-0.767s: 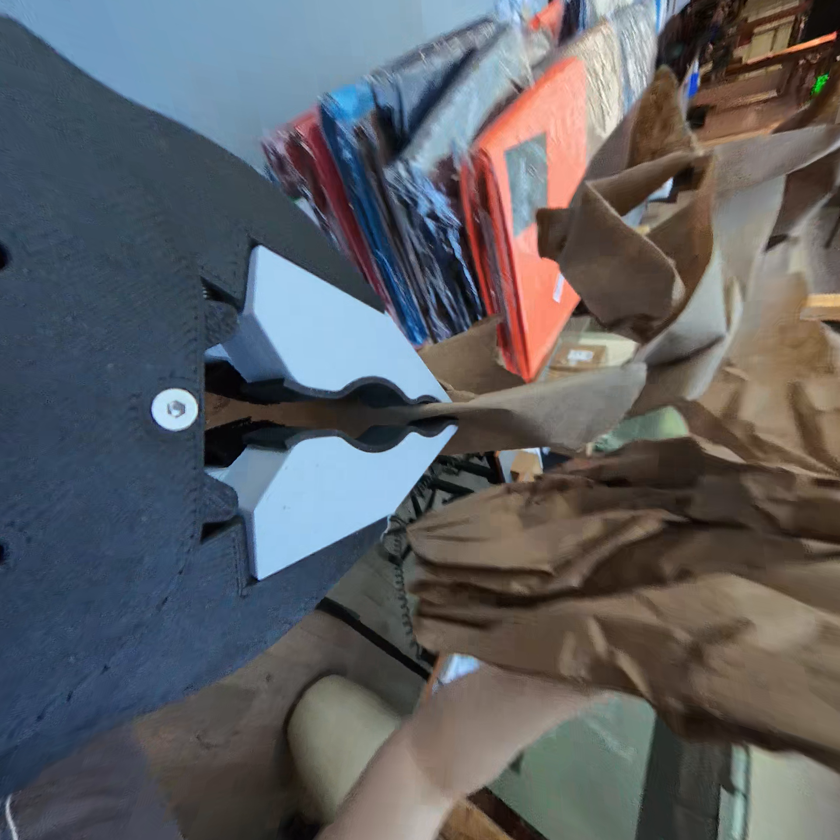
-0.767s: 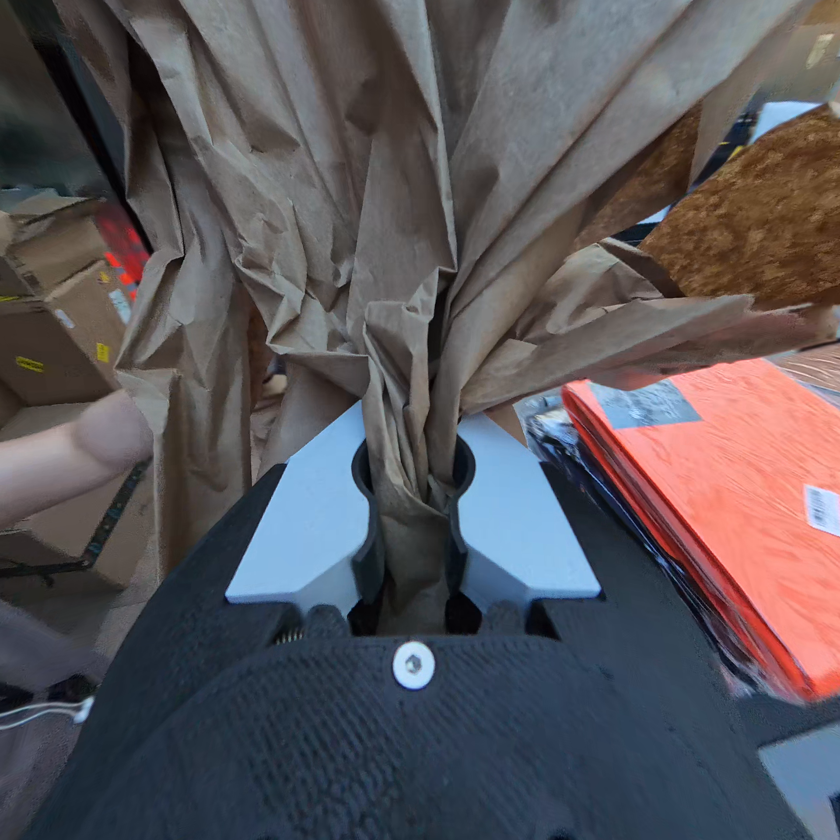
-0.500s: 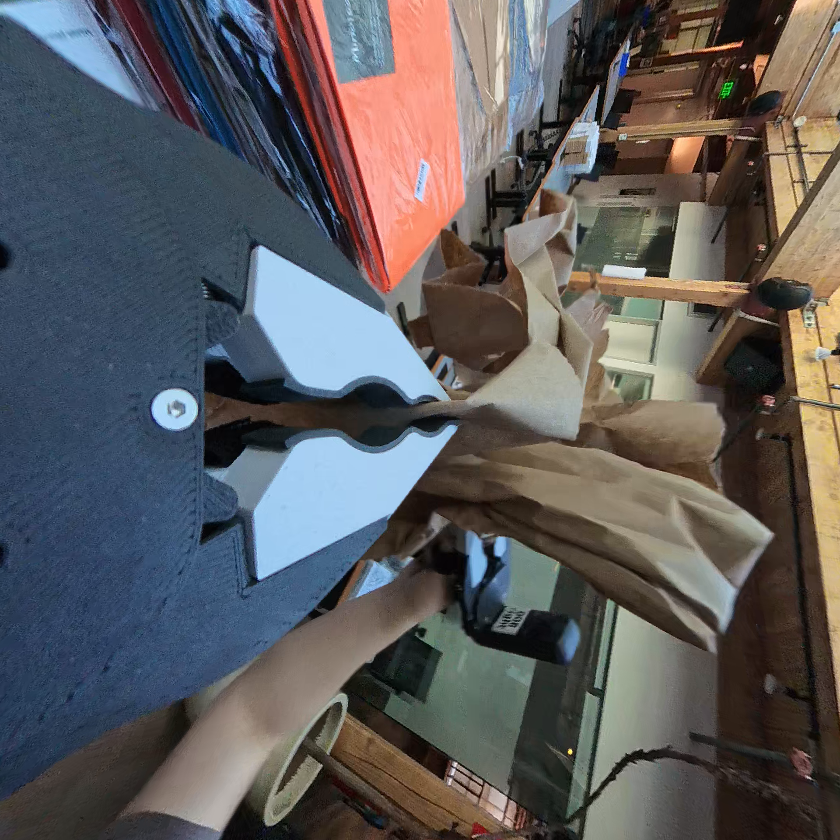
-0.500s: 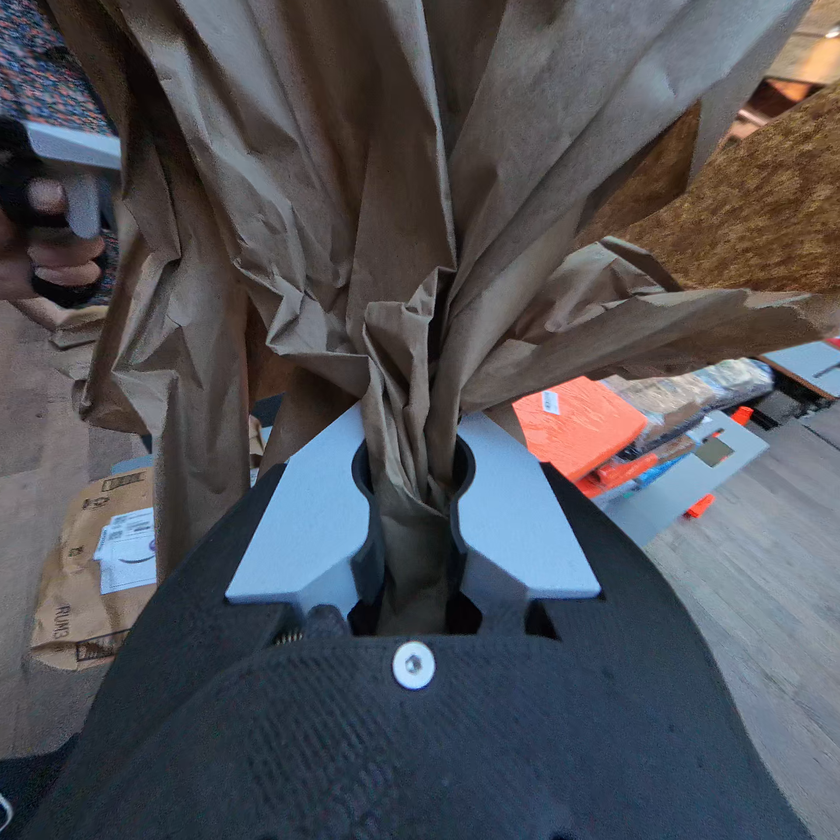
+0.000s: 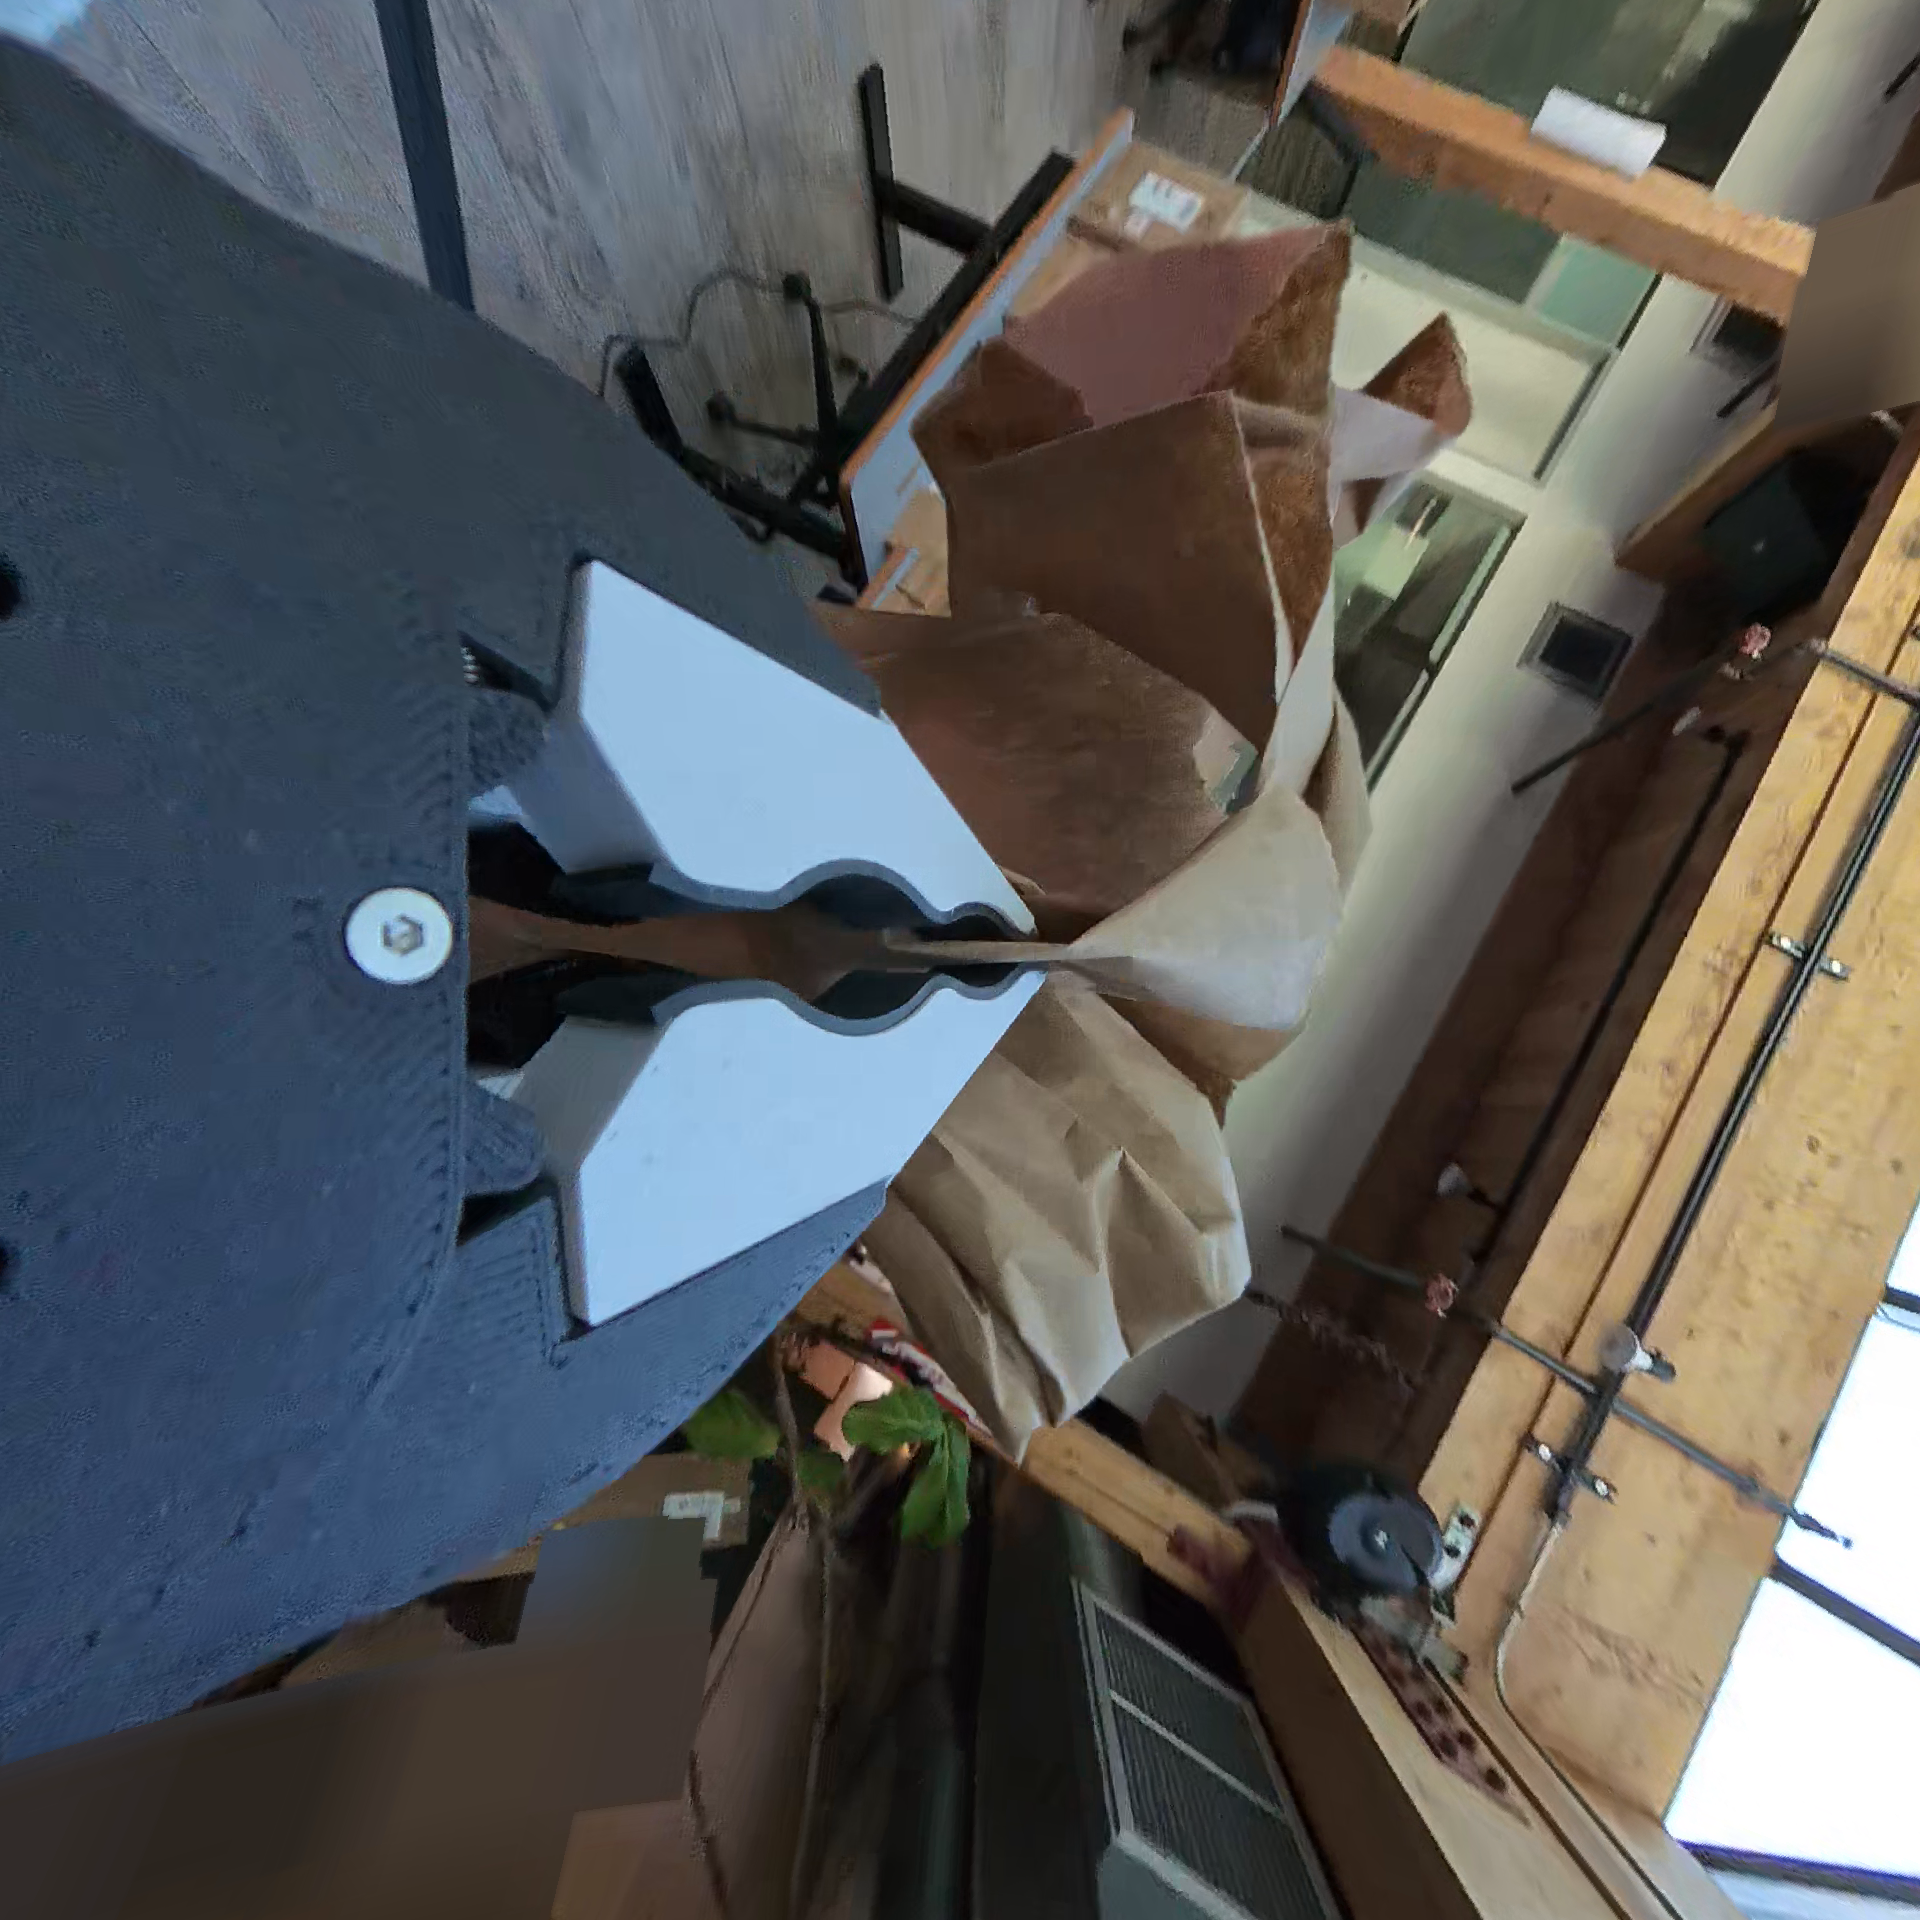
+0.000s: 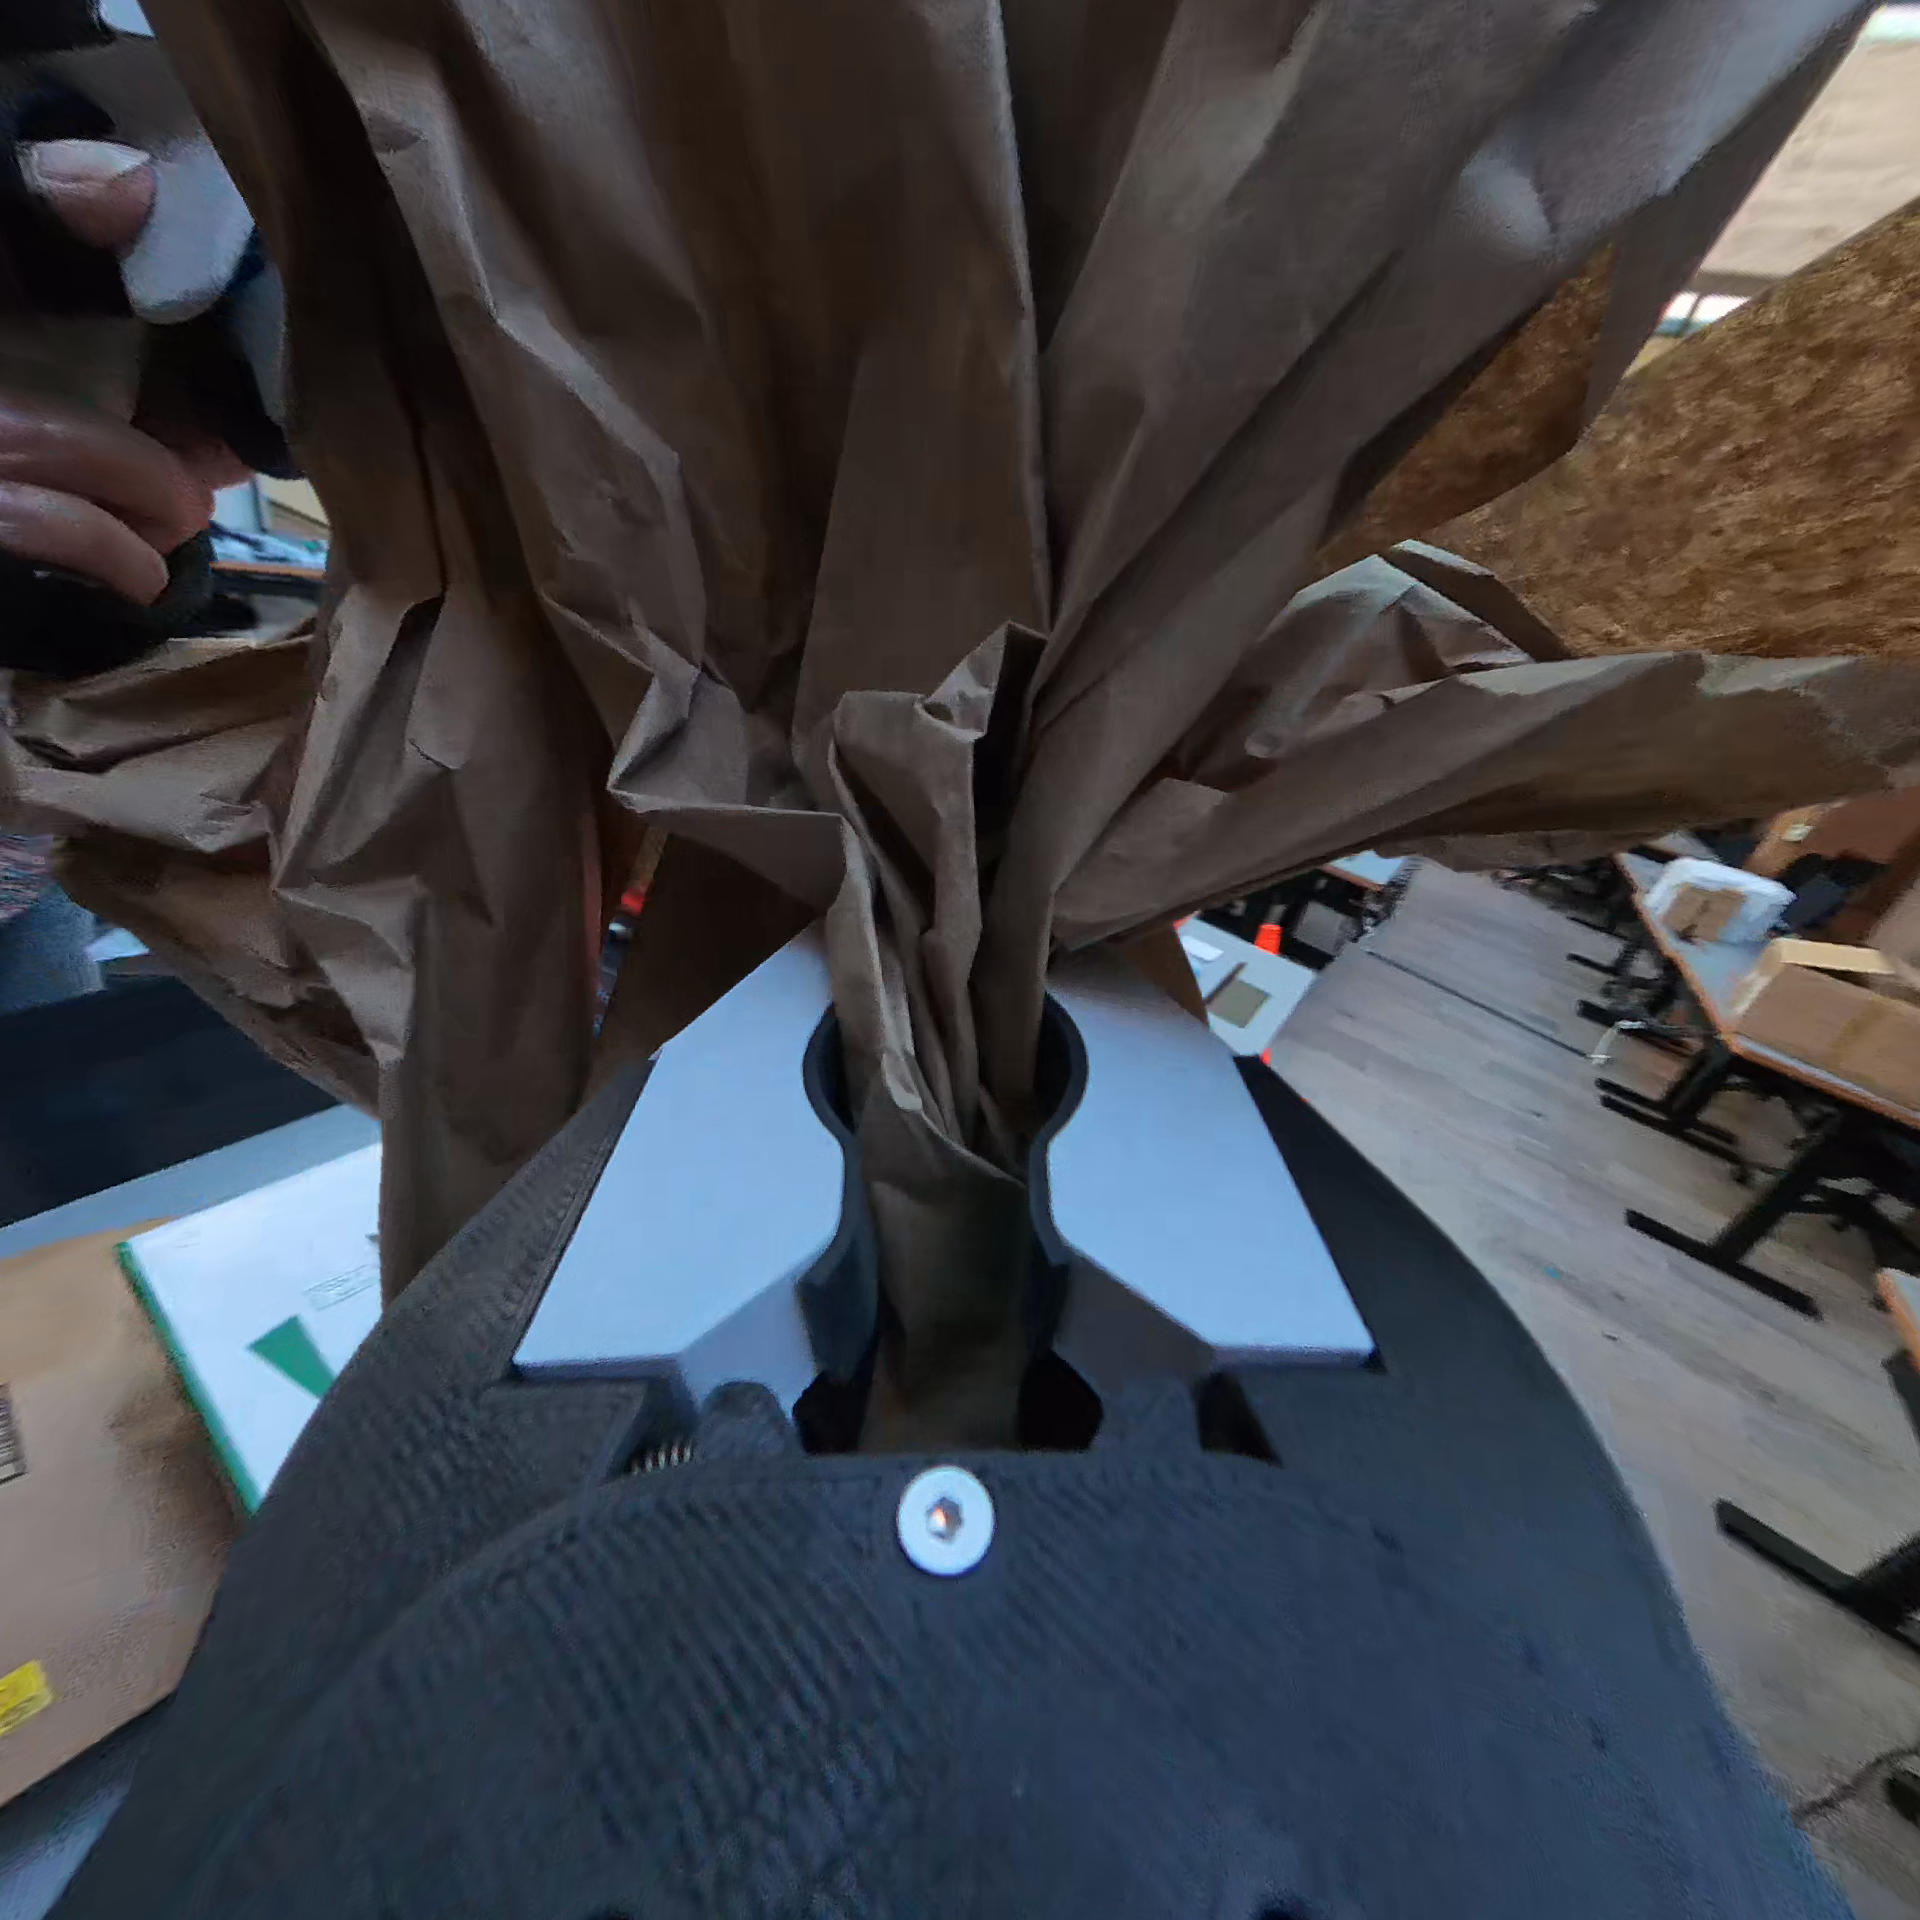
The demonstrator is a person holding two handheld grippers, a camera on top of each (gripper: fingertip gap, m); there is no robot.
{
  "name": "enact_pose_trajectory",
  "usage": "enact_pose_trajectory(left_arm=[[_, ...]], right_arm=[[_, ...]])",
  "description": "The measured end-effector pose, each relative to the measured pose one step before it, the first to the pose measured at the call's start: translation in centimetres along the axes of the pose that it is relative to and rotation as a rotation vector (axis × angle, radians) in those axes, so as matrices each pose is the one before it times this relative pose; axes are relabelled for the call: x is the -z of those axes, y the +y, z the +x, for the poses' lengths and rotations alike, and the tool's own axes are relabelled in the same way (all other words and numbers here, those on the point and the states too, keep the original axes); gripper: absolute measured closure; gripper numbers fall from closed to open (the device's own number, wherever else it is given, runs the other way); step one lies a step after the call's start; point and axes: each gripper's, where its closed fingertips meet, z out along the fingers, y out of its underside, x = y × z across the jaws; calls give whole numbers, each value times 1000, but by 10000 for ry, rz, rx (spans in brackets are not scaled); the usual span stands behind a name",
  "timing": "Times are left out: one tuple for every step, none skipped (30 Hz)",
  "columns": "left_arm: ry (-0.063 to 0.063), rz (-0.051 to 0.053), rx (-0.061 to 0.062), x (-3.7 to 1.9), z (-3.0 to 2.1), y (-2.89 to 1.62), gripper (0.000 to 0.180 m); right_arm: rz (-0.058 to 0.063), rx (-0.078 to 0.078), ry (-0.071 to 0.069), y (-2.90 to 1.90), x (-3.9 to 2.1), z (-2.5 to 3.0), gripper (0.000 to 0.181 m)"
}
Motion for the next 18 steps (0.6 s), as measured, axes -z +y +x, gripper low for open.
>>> enact_pose_trajectory(left_arm=[[333, 78, 125, -775, 762, -113, 180], [212, 132, -34, -359, 604, -329, 180], [132, 189, -96, 48, 386, -572, 180], [117, 269, -31, 389, 223, -740, 180], [82, 225, 96, 625, -4, -646, 180], [75, 119, 126, 794, -176, -451, 180], [-6, 71, 54, 1079, -415, -317, 180], [-79, 166, -3, 1389, -687, -412, 180], [-50, 273, 76, 1668, -835, -584, 180], [-20, 373, 227, 1891, -1029, -751, 180], [-32, 372, 364, 2000, -1225, -822, 180], [-96, 315, 424, 2081, -1410, -814, 180], [-133, 293, 320, 2074, -1391, -818, 180], [-162, 234, 229, 1911, -1341, -815, 180], [-158, 186, 186, 1528, -1191, -765, 180], [-47, 162, 229, 981, -809, -617, 180], [166, 101, 315, 351, -134, -367, 180], [245, -17, 172, -223, 365, 18, 180]], right_arm=[[-42, 224, 259, -965, 412, 511, 160], [15, 218, 190, -1014, 321, 335, 160], [50, 241, 149, -1051, 254, 210, 159], [101, 264, 142, -1156, 240, 60, 159], [69, 252, 74, -1138, 179, -183, 159], [-11, 281, -44, -1016, 27, -495, 159], [-136, 309, -122, -732, -173, -713, 159], [-261, 254, -153, -421, -441, -811, 159], [-326, 191, -231, -170, -773, -968, 159], [-246, 105, -260, -141, -1040, -1060, 159], [-17, 51, -295, -330, -1243, -1225, 159], [14, 33, -403, -298, -1385, -1474, 158], [-22, 28, -375, -206, -1421, -1426, 159], [-43, 70, -272, -188, -1366, -1217, 159], [-143, 104, -227, -133, -1248, -996, 160], [-186, 95, -162, -254, -1027, -649, 160], [-228, 108, -81, -406, -747, -266, 160], [-227, 109, 39, -619, -380, 124, 160]])
